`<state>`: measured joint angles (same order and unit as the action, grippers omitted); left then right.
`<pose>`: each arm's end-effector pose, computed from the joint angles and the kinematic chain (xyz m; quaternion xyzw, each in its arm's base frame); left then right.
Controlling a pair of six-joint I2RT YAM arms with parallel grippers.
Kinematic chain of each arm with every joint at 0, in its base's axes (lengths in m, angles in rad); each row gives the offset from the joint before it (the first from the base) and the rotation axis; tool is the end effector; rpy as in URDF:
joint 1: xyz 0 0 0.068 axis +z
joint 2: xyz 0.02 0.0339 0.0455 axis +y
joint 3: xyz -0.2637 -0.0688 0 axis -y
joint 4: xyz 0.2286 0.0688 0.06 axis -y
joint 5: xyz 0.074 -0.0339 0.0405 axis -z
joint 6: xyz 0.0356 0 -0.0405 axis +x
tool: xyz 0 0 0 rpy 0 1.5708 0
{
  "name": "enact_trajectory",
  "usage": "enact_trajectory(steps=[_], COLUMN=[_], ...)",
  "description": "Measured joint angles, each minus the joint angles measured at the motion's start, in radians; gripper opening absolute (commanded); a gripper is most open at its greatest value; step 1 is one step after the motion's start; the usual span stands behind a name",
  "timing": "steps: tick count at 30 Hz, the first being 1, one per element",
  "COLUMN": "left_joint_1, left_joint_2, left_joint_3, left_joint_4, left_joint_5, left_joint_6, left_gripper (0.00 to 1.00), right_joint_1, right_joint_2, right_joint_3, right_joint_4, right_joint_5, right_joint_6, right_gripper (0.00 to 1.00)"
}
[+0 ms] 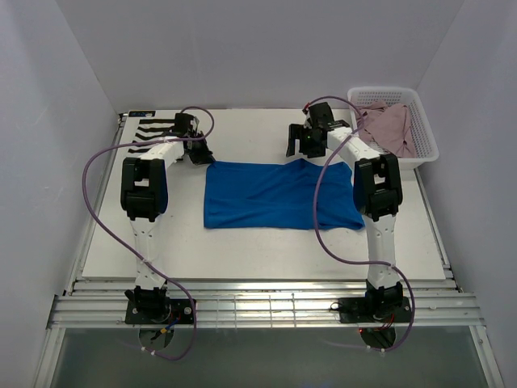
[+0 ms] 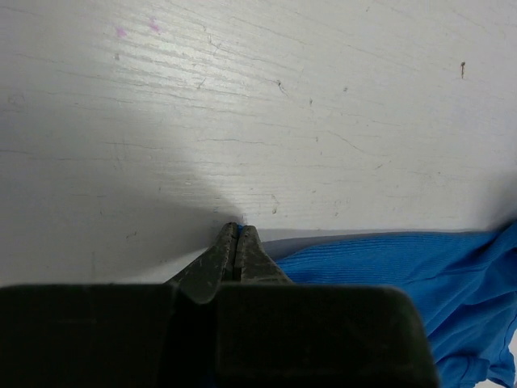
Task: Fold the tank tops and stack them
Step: Fold the tank top
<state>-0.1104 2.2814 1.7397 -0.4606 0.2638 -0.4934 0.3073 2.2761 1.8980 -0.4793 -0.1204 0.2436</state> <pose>0.4732 -0.0618 0.1556 -0.1449 0.9412 -0.2032 0.2279 0.4725 0.1544 0.2030 -0.0508 0.9342 0.1490 0.3201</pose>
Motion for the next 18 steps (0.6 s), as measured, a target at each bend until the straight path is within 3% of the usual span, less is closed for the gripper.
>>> enact_trajectory(steps=[6,10,13,15,18], left_joint_1=[0.0,0.0,-0.001,-0.001,-0.001], left_joint_2=[-0.009,-0.029,-0.038,-0.045,-0.06], left_joint_3=[-0.018,-0.051,-0.066,-0.079,-0.099], left_joint_4=[0.018,0.033,0.043,0.048,0.051], left_joint_5=[0.002,0.002,0.002,-0.001,-0.006], left_joint_6=[0.0,-0.001,-0.001,-0.001,0.0], left_gripper=[0.0,0.0,0.0,0.0,0.0], right_joint_1=[0.0,0.0,0.0,0.0,0.0], right_joint_2=[0.038,0.039,0.039,0.039,0.038], right_joint_3=[0.0,0.0,0.0,0.0,-0.003], right_joint_4=[-0.001,0.001,0.004,0.008,0.012], right_joint_5=[-0.023,-0.035,-0.032,-0.028,-0.019], right_joint_6=[0.015,0.026,0.035,0.04,0.044], right_gripper=[0.63,0.3,0.14,0.08,0.08])
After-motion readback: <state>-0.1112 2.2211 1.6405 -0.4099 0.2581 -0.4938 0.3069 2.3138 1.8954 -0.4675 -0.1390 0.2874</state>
